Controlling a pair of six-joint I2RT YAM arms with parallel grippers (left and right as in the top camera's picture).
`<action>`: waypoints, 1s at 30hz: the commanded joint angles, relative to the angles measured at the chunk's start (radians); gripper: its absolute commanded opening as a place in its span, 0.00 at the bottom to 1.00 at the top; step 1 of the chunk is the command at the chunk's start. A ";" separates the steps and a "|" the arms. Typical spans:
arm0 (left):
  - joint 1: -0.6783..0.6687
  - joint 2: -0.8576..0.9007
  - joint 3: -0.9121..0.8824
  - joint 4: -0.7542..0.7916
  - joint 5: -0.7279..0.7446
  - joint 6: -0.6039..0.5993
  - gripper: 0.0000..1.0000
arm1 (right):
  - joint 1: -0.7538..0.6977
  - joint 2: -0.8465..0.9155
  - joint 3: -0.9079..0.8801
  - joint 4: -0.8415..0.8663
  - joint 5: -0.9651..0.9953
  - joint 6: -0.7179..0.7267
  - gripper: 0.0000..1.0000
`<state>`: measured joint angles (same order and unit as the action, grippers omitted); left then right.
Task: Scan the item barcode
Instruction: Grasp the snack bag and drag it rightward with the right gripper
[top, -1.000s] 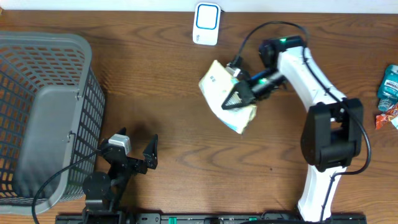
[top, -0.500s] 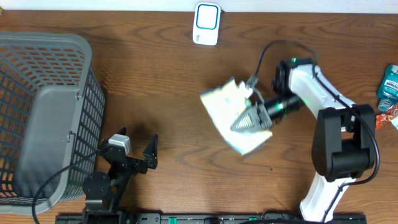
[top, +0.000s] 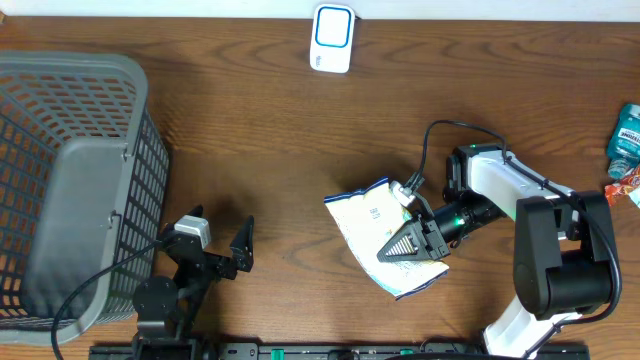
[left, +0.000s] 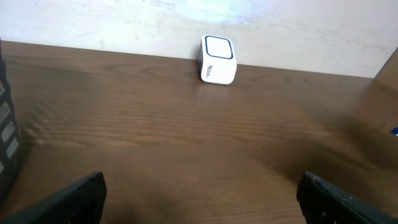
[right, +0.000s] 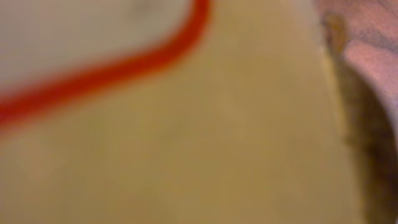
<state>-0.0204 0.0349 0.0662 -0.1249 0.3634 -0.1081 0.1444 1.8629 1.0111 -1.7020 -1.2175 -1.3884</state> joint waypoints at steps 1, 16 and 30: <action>0.003 -0.003 -0.019 -0.023 0.002 -0.005 0.98 | 0.005 -0.021 -0.003 0.000 -0.043 -0.043 0.01; 0.003 -0.003 -0.019 -0.023 0.002 -0.005 0.98 | 0.041 -0.021 -0.003 0.225 -0.100 -0.036 0.01; 0.003 -0.003 -0.019 -0.023 0.002 -0.005 0.98 | 0.046 -0.021 0.120 0.619 0.008 0.605 0.01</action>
<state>-0.0204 0.0349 0.0662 -0.1249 0.3634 -0.1078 0.1791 1.8629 1.0916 -1.0924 -1.2274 -0.9688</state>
